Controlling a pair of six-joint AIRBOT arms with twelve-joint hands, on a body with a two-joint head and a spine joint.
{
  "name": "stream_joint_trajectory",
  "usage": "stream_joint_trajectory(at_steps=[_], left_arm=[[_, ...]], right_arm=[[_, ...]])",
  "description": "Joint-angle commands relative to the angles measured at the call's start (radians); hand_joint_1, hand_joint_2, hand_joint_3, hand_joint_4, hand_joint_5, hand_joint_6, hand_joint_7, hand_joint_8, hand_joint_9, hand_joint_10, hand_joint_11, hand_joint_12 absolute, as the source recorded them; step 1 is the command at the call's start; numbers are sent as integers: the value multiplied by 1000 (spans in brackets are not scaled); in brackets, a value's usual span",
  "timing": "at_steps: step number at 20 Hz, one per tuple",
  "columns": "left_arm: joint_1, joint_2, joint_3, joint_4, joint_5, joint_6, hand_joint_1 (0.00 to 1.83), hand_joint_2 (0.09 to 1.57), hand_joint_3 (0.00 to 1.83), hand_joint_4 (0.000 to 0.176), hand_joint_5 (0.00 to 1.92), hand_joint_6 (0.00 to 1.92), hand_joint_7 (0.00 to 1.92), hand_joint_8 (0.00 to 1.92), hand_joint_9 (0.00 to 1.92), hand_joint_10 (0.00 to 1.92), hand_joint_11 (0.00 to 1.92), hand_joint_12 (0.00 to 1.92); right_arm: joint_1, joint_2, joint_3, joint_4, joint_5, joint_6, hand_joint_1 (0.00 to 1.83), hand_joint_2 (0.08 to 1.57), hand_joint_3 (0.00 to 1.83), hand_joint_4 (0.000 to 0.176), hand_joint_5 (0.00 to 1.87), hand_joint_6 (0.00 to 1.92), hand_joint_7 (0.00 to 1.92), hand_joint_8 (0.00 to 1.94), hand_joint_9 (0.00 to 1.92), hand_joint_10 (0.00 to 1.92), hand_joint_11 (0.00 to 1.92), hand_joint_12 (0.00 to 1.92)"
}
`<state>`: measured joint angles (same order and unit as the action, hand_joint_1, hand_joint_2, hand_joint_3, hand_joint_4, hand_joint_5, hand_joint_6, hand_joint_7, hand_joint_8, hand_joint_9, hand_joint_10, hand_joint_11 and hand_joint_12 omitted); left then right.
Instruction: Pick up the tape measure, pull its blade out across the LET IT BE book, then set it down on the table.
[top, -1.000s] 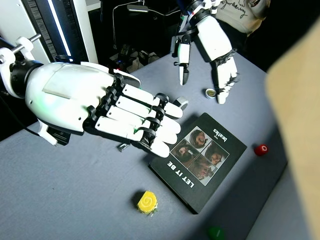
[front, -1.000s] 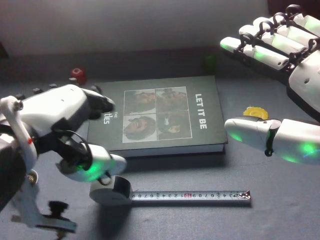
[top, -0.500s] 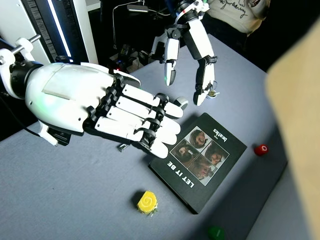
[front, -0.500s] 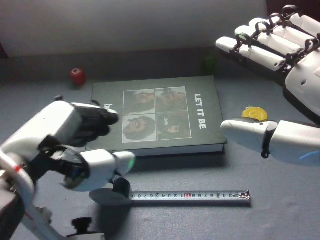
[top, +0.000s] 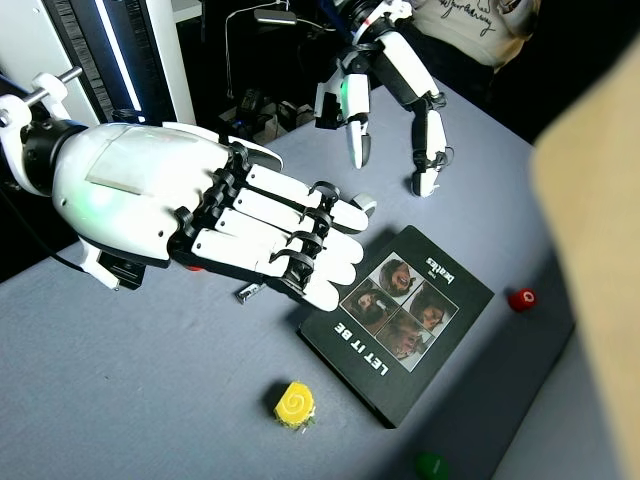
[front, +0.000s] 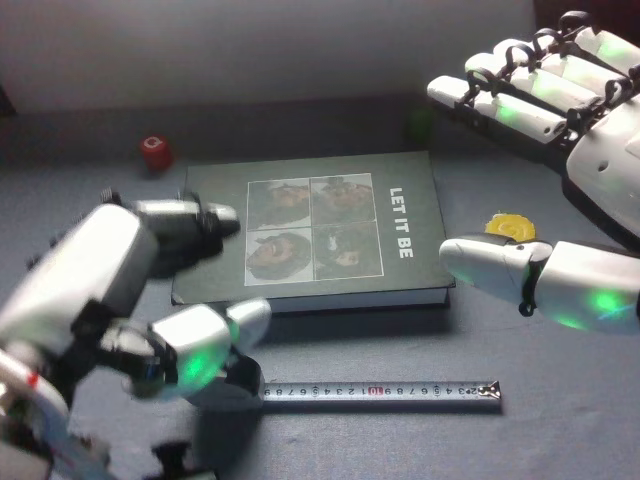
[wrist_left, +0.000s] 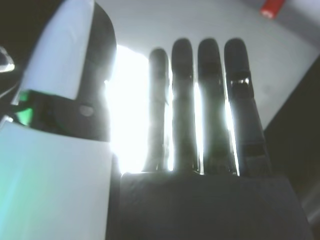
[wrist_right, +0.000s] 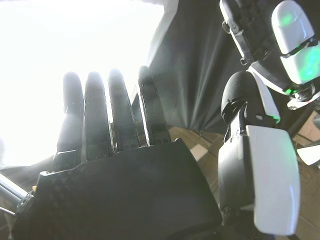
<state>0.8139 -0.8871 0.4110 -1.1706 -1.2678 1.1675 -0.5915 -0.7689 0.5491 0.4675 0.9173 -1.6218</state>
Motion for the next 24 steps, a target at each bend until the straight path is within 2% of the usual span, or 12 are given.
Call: stream_joint_trajectory(at_steps=[1, 6, 14, 16, 24], left_arm=[[2, -6, 10, 76, -65, -48, 1038, 1050, 1, 0, 664, 4, 718, 7, 662, 6, 444, 540], [23, -24, 41, 48, 5, -103, 1043, 1053, 2, 0, 672, 5, 728, 8, 679, 10, 457, 537], [105, -58, 102, 146, 49, -177, 1046, 1059, 3, 0, 686, 5, 739, 6, 692, 8, 467, 527], [129, -64, 115, 170, 50, -180, 1045, 1058, 2, 0, 688, 4, 744, 6, 705, 10, 470, 524], [155, -79, 146, 198, 7, -179, 1046, 1060, 1, 0, 688, 2, 739, 1, 692, 1, 482, 517]], right_arm=[[6, 1, 0, -41, 116, 7, 20, 1153, 4, 71, 185, 4, 210, 5, 170, 2, 0, 608], [6, 0, 0, -43, 116, 8, 3, 1159, 4, 72, 158, 0, 190, 0, 162, 0, 0, 589], [9, -1, 0, -46, 120, 12, 0, 1158, 2, 71, 169, 4, 188, 1, 161, 1, 0, 595], [9, -1, 0, -46, 121, 13, 0, 1158, 1, 72, 156, 5, 173, 3, 150, 0, 0, 523], [11, -5, 0, -58, 128, 23, 0, 1158, 1, 72, 151, 4, 179, 1, 149, 2, 0, 530]])
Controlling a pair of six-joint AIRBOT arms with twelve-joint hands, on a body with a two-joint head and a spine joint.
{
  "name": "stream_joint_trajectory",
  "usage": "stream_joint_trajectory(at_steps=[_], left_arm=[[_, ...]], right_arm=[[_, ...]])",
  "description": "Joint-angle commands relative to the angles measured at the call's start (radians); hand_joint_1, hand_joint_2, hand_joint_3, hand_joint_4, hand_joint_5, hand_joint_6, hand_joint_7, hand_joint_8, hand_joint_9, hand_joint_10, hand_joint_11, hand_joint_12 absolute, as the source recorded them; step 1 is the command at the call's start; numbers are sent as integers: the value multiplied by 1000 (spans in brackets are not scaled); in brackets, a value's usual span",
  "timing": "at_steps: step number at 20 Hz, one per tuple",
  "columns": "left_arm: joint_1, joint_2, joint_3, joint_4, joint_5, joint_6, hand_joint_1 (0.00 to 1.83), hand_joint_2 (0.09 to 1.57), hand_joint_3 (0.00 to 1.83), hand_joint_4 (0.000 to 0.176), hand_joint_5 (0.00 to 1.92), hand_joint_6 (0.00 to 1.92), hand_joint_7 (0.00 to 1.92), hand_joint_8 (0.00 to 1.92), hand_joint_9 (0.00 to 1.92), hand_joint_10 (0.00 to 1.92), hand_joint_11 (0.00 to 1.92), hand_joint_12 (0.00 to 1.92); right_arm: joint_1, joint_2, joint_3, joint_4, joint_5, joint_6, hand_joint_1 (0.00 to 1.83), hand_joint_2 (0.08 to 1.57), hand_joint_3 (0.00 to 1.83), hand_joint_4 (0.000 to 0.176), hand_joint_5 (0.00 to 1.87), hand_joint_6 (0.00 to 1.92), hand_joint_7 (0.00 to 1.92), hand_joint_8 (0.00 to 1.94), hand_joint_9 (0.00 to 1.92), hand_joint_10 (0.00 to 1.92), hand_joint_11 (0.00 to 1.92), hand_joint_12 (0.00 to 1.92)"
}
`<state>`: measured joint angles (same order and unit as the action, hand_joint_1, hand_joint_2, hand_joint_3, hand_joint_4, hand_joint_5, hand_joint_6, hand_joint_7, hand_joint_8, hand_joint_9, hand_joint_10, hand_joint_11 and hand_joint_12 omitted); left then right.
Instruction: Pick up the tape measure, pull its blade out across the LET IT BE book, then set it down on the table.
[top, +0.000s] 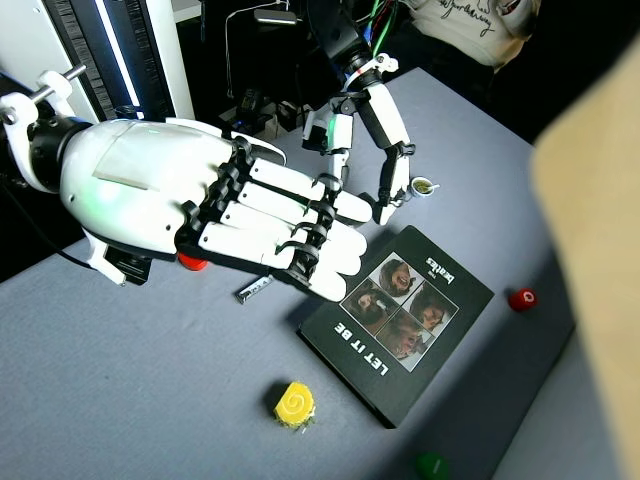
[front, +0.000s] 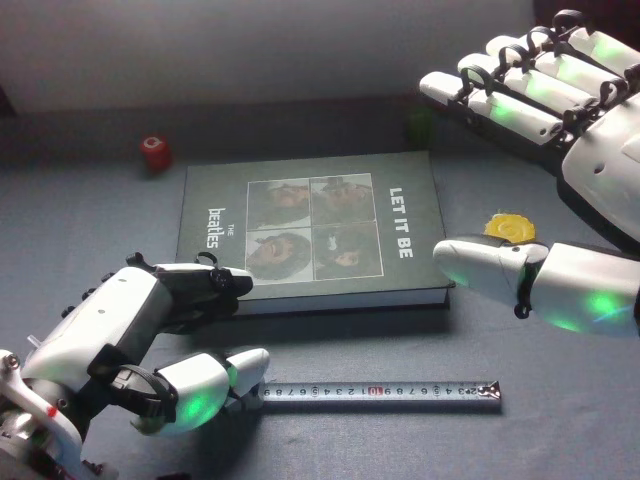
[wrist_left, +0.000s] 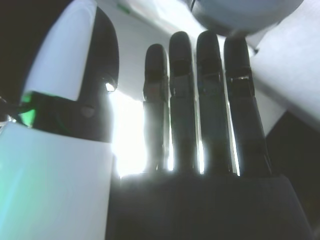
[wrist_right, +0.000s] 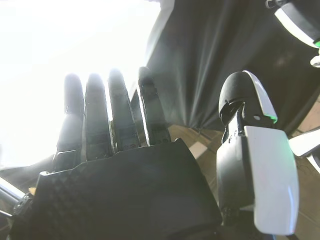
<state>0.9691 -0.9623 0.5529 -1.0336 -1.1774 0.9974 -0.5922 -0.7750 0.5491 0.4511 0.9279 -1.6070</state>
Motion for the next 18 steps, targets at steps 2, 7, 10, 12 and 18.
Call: stream_joint_trajectory(at_steps=[2, 7, 10, 12, 18], left_arm=[[5, -6, 10, 71, -85, -9, 1046, 1060, 1, 0, 693, 4, 739, 1, 692, 1, 483, 516], [11, -6, 10, 59, -99, -26, 1045, 1061, 1, 0, 693, 2, 736, 0, 694, 1, 484, 508], [2, -7, 9, 59, -100, -34, 1043, 1061, 1, 0, 693, 1, 735, 0, 694, 1, 485, 505], [-7, -7, 5, 43, -111, -34, 1043, 1061, 0, 0, 691, 0, 735, 0, 694, 0, 483, 503], [-3, -15, 9, 34, -140, -64, 1043, 1062, 0, 0, 691, 1, 736, 2, 693, 0, 480, 498]], right_arm=[[12, 1, 0, -42, 117, 8, 0, 1158, 0, 72, 153, 4, 179, 1, 149, 2, 0, 528], [11, 1, 0, -43, 116, 8, 8, 1156, 0, 72, 162, 1, 189, 1, 154, 1, 0, 526], [11, 1, 0, -43, 116, 9, 6, 1156, 0, 72, 159, 0, 186, 3, 152, 2, 0, 530], [11, 1, 0, -43, 117, 9, 6, 1155, 0, 72, 158, 0, 195, 3, 156, 2, 0, 555], [13, 1, 0, -43, 118, 12, 7, 1155, 0, 72, 163, 2, 198, 3, 163, 4, 0, 562]])
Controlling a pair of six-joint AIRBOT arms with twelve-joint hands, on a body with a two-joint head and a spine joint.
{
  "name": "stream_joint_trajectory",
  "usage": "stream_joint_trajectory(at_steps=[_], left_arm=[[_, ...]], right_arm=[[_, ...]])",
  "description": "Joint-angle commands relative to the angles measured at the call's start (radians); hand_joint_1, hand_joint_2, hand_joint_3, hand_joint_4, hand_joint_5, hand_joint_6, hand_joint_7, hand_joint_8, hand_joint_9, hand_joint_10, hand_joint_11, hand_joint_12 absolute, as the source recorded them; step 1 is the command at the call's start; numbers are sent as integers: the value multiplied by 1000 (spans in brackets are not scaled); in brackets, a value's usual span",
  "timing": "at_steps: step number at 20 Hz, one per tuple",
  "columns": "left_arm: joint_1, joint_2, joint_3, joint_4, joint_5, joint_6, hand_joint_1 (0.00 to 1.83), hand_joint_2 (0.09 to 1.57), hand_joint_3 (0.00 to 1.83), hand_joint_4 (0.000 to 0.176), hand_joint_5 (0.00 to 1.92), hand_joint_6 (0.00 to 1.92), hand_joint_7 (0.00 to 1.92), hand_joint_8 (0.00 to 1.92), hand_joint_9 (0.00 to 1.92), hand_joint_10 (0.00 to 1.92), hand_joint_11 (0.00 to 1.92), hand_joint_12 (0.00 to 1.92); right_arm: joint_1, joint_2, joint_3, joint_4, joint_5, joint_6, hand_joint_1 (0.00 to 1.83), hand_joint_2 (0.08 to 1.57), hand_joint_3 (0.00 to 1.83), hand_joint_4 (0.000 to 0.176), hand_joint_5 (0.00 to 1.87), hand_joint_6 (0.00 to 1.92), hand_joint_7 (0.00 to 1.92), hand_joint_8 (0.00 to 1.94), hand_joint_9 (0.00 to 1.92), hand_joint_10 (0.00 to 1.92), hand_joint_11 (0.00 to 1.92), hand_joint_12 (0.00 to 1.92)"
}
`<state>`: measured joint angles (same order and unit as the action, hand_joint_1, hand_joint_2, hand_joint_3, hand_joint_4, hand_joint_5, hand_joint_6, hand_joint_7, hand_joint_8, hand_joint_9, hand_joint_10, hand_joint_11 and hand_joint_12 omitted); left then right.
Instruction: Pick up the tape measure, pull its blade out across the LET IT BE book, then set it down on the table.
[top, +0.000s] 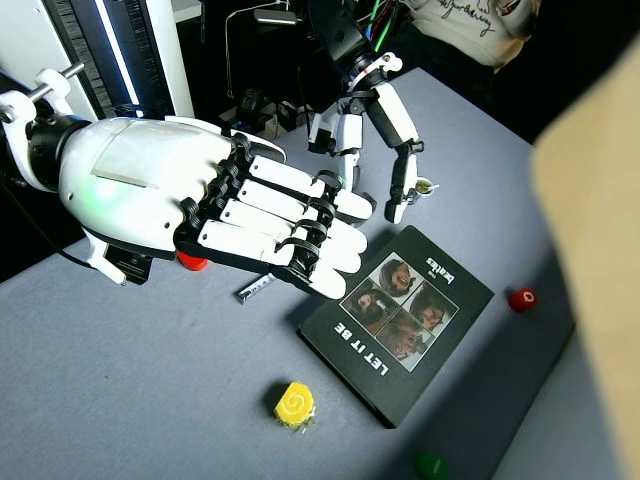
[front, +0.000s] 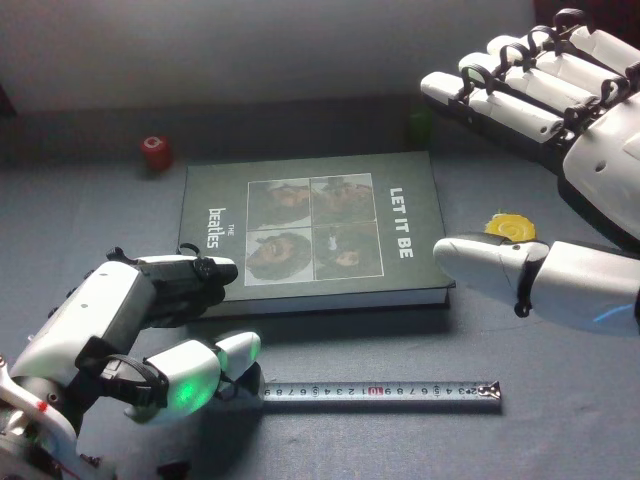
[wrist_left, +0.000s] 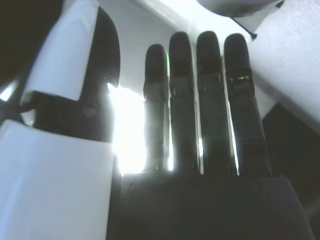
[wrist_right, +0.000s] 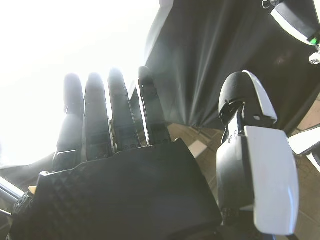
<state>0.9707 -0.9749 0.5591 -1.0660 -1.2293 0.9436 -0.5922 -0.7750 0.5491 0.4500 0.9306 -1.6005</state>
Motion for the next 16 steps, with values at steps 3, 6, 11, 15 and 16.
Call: stream_joint_trajectory(at_steps=[3, 6, 11, 15, 16], left_arm=[[8, -3, 6, 91, -117, -13, 1058, 1066, 2, 0, 689, 0, 738, 2, 692, 0, 482, 497], [8, -3, 9, 80, -204, -64, 1061, 1067, 2, 0, 689, 0, 738, 2, 692, 0, 483, 495], [1, 7, -5, 52, -197, -64, 1062, 1075, 3, 0, 685, 0, 734, 0, 685, 0, 480, 490], [31, 1, -11, 95, -187, -56, 1062, 1076, 2, 0, 684, 0, 739, 2, 687, 0, 484, 488], [40, -2, -11, 95, -179, -53, 1062, 1076, 2, 0, 684, 0, 739, 2, 687, 1, 484, 487]], right_arm=[[15, 0, 0, -42, 116, 7, 7, 1155, 0, 72, 171, 3, 203, 2, 168, 4, 0, 582], [16, -1, 0, -42, 117, 7, 8, 1155, 0, 72, 172, 3, 203, 2, 168, 4, 0, 582], [17, -2, 0, -42, 117, 8, 25, 1151, 0, 72, 171, 2, 205, 2, 172, 4, 0, 584], [18, -3, 0, -43, 117, 8, 26, 1150, 0, 72, 173, 1, 189, 0, 174, 2, 0, 571], [18, -3, 0, -43, 117, 8, 26, 1150, 0, 72, 171, 0, 186, 0, 167, 0, 0, 569]])
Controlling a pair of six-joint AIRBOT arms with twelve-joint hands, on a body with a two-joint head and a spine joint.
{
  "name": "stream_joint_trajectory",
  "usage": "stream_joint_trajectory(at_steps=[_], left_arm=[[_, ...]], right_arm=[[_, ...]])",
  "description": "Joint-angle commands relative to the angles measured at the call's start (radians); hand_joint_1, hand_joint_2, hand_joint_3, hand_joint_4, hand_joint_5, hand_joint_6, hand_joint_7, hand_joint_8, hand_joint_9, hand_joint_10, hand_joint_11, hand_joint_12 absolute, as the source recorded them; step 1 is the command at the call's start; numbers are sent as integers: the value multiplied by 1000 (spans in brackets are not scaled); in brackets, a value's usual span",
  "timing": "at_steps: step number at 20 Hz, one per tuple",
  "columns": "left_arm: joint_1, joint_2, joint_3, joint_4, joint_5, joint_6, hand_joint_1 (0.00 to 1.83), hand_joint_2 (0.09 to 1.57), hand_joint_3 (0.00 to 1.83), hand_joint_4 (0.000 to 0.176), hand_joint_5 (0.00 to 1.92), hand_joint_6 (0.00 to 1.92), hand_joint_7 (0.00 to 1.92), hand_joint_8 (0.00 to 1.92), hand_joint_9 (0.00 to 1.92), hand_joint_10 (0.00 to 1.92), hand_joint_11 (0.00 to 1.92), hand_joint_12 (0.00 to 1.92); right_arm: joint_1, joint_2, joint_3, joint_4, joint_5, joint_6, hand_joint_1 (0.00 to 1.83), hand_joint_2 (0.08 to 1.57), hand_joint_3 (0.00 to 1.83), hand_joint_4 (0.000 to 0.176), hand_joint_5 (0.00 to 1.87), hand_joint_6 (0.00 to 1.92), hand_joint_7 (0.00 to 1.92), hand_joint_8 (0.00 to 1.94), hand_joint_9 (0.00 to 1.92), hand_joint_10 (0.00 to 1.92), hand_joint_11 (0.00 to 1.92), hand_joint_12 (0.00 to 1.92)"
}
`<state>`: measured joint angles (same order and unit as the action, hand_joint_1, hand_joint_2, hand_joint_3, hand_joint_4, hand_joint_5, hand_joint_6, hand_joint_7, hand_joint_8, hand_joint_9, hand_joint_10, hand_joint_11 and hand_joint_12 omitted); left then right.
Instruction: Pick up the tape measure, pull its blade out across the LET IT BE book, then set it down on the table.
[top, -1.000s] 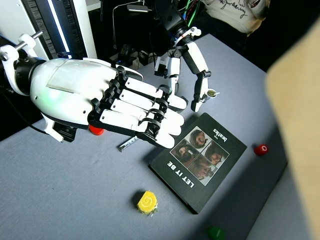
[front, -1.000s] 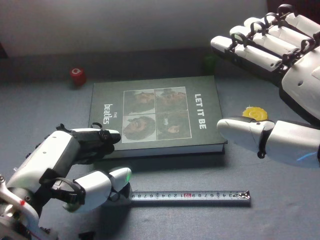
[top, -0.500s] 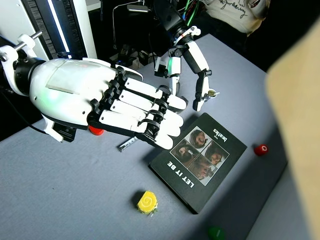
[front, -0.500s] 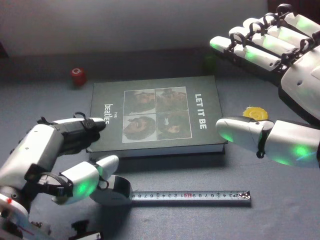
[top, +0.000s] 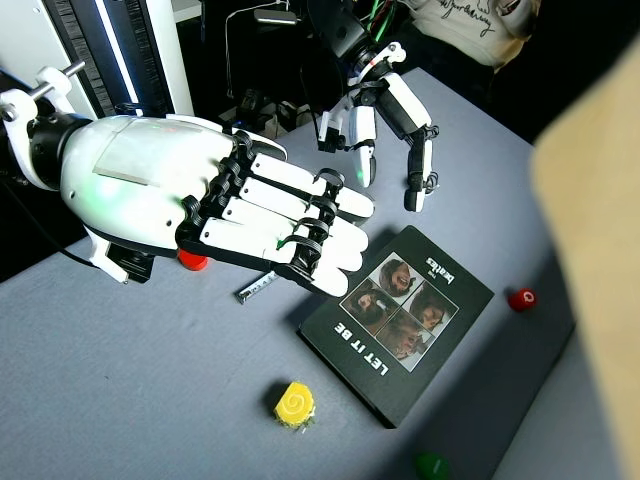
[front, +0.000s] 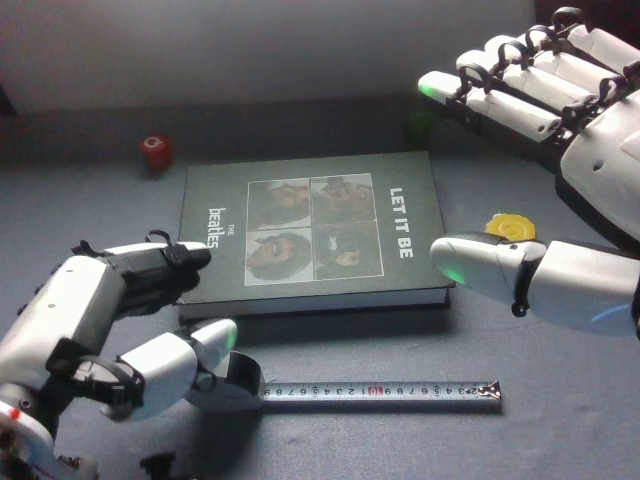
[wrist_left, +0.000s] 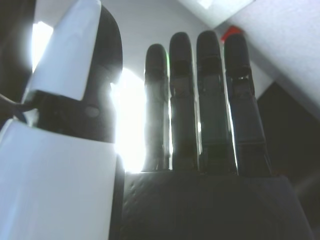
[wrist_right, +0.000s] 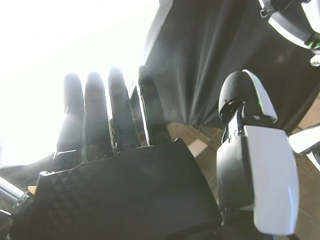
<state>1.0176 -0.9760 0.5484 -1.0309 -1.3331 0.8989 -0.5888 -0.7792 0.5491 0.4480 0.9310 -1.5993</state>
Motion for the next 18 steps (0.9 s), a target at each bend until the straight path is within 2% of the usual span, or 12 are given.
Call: stream_joint_trajectory(at_steps=[1, 13, 18], left_arm=[[1, -9, 2, 63, -72, -4, 1062, 1078, 3, 0, 684, 0, 740, 2, 687, 1, 485, 486], [35, -69, 58, 106, -79, 19, 1056, 1079, 1, 0, 691, 2, 748, 3, 696, 3, 487, 478], [51, -71, 64, 136, -79, -25, 1053, 1081, 1, 0, 690, 1, 747, 1, 697, 2, 492, 476]], right_arm=[[15, 1, 0, -41, 117, 6, 26, 1149, 0, 73, 158, 0, 169, 0, 152, 0, 0, 551], [22, -2, 0, -41, 121, 12, 30, 1150, 1, 72, 187, 6, 202, 0, 159, 0, 0, 586], [24, -3, 0, -41, 126, 15, 30, 1150, 1, 72, 184, 3, 200, 0, 164, 2, 0, 579]])
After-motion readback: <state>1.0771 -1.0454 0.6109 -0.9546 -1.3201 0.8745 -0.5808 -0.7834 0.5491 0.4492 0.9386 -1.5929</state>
